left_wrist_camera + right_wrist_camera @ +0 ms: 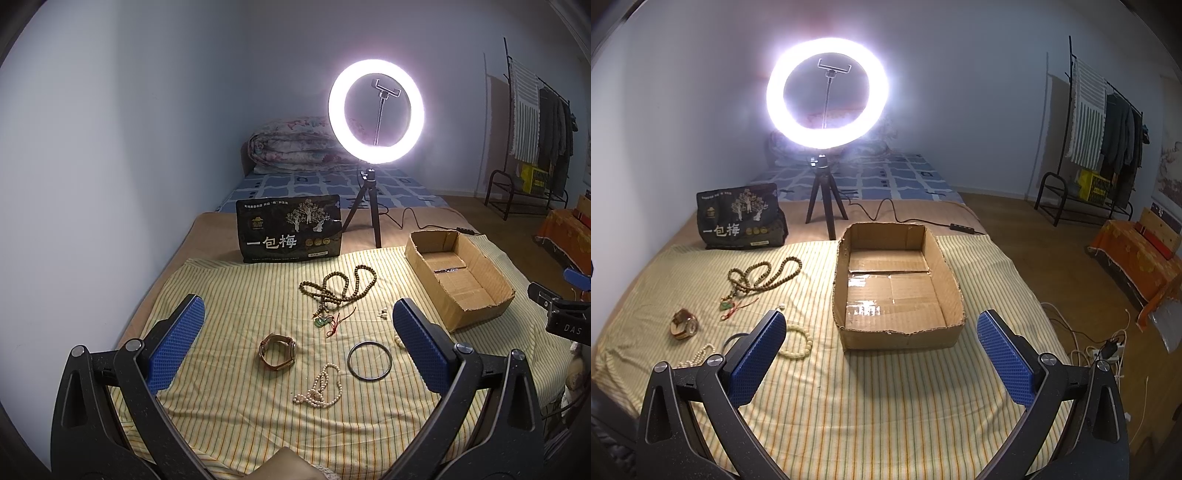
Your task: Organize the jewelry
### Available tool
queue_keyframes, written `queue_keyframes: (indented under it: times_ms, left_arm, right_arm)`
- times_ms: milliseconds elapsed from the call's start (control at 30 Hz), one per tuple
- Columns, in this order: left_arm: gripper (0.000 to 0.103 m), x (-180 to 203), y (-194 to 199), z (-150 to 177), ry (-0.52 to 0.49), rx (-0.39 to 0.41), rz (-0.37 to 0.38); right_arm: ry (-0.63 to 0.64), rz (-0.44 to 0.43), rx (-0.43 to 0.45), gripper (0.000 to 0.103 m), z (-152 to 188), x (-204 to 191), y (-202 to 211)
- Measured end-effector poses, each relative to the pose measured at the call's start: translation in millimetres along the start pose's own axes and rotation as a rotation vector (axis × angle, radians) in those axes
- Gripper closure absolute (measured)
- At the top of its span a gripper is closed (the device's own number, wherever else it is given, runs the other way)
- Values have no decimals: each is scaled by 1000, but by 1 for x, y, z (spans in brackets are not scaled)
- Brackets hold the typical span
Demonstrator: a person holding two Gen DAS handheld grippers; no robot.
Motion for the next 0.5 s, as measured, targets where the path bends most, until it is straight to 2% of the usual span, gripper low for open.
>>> queue_keyframes:
  times_ms: [500]
  left_arm:
    - [0,-1,0,-2,2,0,-2]
  right_arm:
    - [0,0,-1,0,0,-2,0]
Point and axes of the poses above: each gripper's, at about its wrist camera, not at the fingertips, and y roughly against the way its jaws point, x to its right, z to its underside, the point moved 8 cm from there along -y, roughly the way its jaws point
